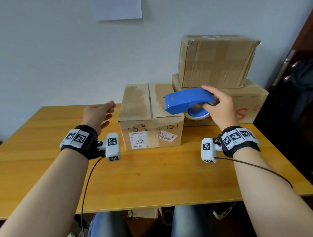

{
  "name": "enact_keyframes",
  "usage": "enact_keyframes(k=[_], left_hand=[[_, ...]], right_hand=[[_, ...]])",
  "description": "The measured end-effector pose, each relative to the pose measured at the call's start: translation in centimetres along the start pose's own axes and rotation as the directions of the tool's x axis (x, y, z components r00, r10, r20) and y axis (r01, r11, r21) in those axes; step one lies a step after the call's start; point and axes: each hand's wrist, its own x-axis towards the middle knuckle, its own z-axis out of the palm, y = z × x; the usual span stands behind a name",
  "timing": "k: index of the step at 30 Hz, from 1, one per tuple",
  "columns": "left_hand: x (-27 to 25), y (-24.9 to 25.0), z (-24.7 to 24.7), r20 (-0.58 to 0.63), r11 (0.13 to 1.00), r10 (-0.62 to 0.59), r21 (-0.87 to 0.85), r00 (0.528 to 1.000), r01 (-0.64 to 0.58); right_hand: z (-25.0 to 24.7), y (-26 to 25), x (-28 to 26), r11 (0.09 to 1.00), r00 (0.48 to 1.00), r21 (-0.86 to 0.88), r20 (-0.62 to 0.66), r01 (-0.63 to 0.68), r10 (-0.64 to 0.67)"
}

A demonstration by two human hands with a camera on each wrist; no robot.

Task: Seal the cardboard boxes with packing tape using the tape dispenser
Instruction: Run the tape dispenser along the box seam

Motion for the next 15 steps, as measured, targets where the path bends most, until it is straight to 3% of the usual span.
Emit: enact_keyframes(k=[5,8,15], left_hand=[[-0.6,-0.5,0.6,0.002,0.999,0.043,-0.032,0.999,-0.042],[-1.1,-1.0,1.1,-0.012,0.995,0.094,-0.023,0.995,-0.095],[-1.5,-2.2,1.6,-0.018,0.978,0.208,-0.021,0.978,-0.209]], right_hand=[[0.9,0.7,-0.9,0.984,0.981,-0.176,-0.185,0.025,-0.058],[1.2,1.1,-1.4,0.982,0.958,-0.183,-0.271,0.044,-0.094],[0.5,3.0,-1.5,0.968,0.936,-0.249,-0.333,0.031,-0.116]])
